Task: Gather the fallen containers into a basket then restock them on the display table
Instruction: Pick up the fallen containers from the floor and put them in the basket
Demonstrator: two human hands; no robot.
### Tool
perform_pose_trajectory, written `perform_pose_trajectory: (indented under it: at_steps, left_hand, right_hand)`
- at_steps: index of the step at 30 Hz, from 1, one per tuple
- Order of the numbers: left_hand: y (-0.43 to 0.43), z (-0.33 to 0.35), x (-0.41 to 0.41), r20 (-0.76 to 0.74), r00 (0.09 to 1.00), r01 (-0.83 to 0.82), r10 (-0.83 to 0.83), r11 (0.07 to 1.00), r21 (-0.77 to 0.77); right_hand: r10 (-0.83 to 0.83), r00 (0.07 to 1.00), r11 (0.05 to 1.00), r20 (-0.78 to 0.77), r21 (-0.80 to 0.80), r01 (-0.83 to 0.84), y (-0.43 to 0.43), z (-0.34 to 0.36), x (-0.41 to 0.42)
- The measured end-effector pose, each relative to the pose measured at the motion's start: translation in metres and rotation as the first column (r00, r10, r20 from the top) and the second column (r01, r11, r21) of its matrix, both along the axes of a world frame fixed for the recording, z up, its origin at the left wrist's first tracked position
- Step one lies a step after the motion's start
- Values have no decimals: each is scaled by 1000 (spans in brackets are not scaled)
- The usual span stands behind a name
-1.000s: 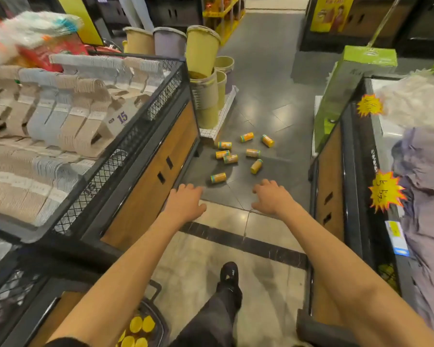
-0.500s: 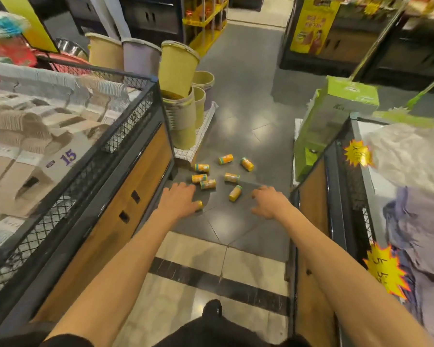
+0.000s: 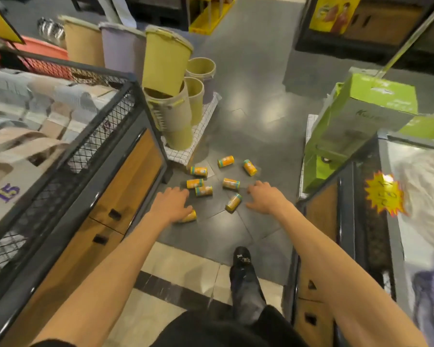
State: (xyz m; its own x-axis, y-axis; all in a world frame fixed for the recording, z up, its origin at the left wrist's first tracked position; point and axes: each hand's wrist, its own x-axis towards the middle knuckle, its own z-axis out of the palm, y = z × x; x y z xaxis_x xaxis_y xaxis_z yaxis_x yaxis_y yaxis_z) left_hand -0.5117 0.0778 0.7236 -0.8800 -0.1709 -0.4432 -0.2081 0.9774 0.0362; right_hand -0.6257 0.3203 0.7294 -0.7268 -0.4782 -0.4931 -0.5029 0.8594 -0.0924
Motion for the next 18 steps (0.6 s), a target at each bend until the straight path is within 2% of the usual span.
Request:
perform_pose_trajectory:
  at_steps: [5,9,18]
  left_hand:
    - [6,-26,-65,63,987,-152,148,986,71]
    - [6,-52,-102,117,957,-278,266,955,99]
    - [-13,-136,-171,150,956,-270,252,956,113]
  right_hand:
    - [24,986,1000,162,-15,-22,-8,-22,-89]
    - [105,972,994,211,16,-110,-16,-52,-147]
    - [113,955,989,273,60,-134,-33,-161,-217]
